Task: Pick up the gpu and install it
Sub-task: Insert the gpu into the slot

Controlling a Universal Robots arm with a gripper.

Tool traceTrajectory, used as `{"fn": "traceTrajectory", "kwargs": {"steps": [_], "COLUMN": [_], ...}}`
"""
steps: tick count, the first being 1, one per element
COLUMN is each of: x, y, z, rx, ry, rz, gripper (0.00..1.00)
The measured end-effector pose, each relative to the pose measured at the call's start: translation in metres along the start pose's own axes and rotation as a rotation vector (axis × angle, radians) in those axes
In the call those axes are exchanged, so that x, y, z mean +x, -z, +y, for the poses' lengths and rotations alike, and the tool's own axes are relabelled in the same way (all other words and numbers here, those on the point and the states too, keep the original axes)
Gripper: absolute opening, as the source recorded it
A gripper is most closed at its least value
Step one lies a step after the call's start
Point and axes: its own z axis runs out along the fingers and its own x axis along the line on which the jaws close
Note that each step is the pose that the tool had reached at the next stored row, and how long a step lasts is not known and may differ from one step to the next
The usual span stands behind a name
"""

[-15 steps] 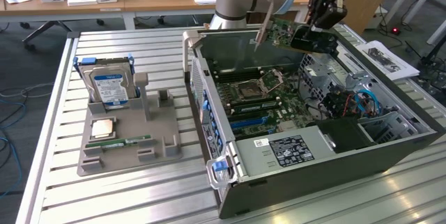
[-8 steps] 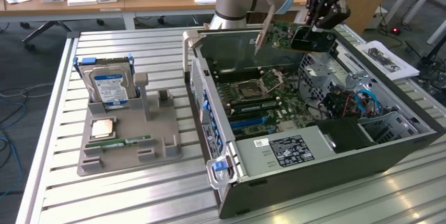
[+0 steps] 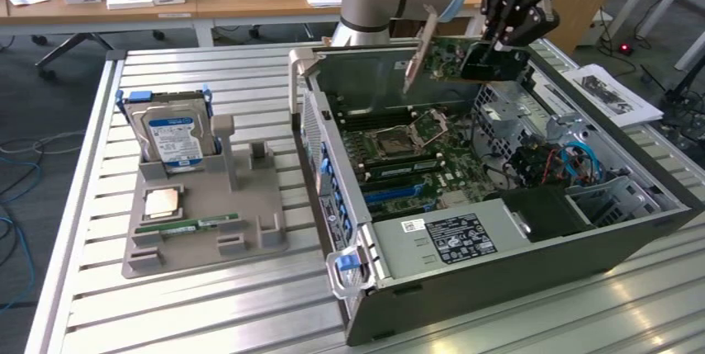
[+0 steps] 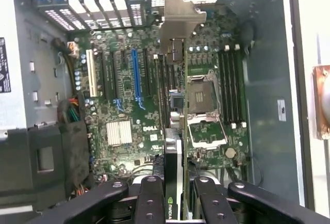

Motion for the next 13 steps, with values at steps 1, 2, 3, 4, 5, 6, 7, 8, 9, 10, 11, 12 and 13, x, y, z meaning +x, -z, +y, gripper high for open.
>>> {"fn": "traceTrajectory", "kwargs": {"steps": [1, 2, 3, 4, 5, 6, 7, 8, 9, 10, 11, 12, 13], "x": [0.0, 0.0, 0.0, 0.0, 0.0, 0.0, 0.0, 0.0, 0.0, 0.0, 0.0, 0.0, 0.0], "y": [0.0, 0.0, 0.0, 0.0, 0.0, 0.0, 0.0, 0.0, 0.0, -0.0002, -0.0003, -0.0005, -0.0005], "z": [0.0, 0.0, 0.0, 0.0, 0.0, 0.0, 0.0, 0.0, 0.0, -0.0001, -0.0001, -0.0001, 0.0], "rx": [-0.0002, -0.0002, -0.0002, -0.0002, -0.0002, -0.0002, -0.0002, -0.0002, 0.0, 0.0005, 0.0009, 0.0012, 0.0012], "ry": [0.003, 0.003, 0.003, 0.003, 0.003, 0.003, 0.003, 0.003, 0.004, 0.006, 0.01, 0.016, 0.023], "rz": [0.0004, 0.0005, 0.0005, 0.0004, 0.0005, 0.0004, 0.0005, 0.0005, 0.0005, 0.0005, 0.0005, 0.0009, 0.0014], "gripper": [0.27, 0.27, 0.27, 0.27, 0.27, 0.27, 0.27, 0.27, 0.27, 0.27, 0.27, 0.27, 0.27]}}
